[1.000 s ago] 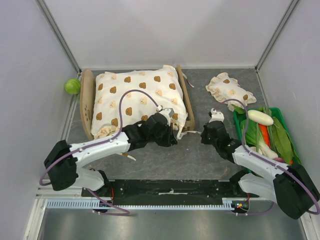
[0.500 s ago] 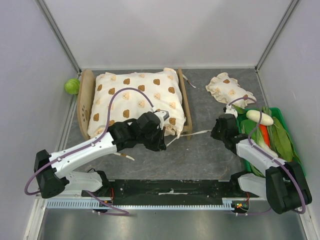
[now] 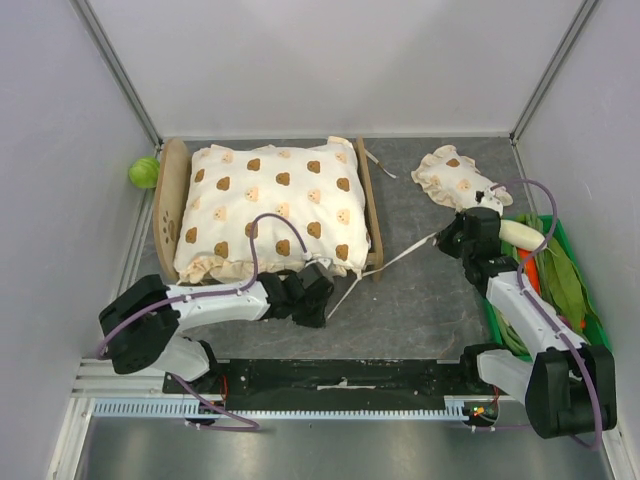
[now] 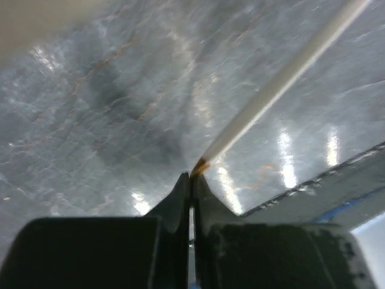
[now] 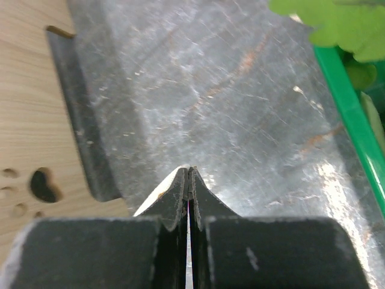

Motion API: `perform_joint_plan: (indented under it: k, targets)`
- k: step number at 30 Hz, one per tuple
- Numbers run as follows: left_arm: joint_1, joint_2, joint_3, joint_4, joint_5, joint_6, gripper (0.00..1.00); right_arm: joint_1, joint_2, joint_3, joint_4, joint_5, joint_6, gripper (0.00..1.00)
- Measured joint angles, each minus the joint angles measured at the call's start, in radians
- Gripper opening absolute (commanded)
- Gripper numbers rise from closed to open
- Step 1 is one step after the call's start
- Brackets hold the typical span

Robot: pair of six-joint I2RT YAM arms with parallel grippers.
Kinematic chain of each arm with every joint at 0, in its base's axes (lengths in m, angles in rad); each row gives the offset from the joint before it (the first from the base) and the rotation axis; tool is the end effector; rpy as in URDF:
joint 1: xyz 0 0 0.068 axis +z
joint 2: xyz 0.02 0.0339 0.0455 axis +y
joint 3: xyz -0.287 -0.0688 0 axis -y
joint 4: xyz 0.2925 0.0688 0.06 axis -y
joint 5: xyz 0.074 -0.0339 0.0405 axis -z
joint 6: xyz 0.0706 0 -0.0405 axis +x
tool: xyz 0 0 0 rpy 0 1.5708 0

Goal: Set up the pet bed

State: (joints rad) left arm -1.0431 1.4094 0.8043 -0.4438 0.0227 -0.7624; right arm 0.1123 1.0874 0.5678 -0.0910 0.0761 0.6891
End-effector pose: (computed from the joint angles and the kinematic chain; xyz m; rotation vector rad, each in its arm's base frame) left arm 0.1601 -0.2778 0.1544 0.3963 2.7452 -0.6010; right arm 0.2874 0.0270 0.1917 0.6685 2.0998 0.3703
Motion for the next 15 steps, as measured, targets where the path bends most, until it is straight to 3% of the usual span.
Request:
perform_joint_plan:
  k: [2,8,15]
  targets:
    - [-0.003,0.031,-0.093,0.095,-0.055,-0.044,0.02,-0.004,-0.008,0.042,-0.016,-0.027,0.003,0.0]
    - [-0.015,0.093,-0.106,0.243,-0.153,-0.111,0.02,-0.035,-0.009,0.151,-0.059,-0.053,0.003,0.0]
    - [-0.015,0.119,-0.037,0.167,-0.266,-0.154,0.02,-0.052,0.027,0.296,-0.11,-0.13,0.001,0.0]
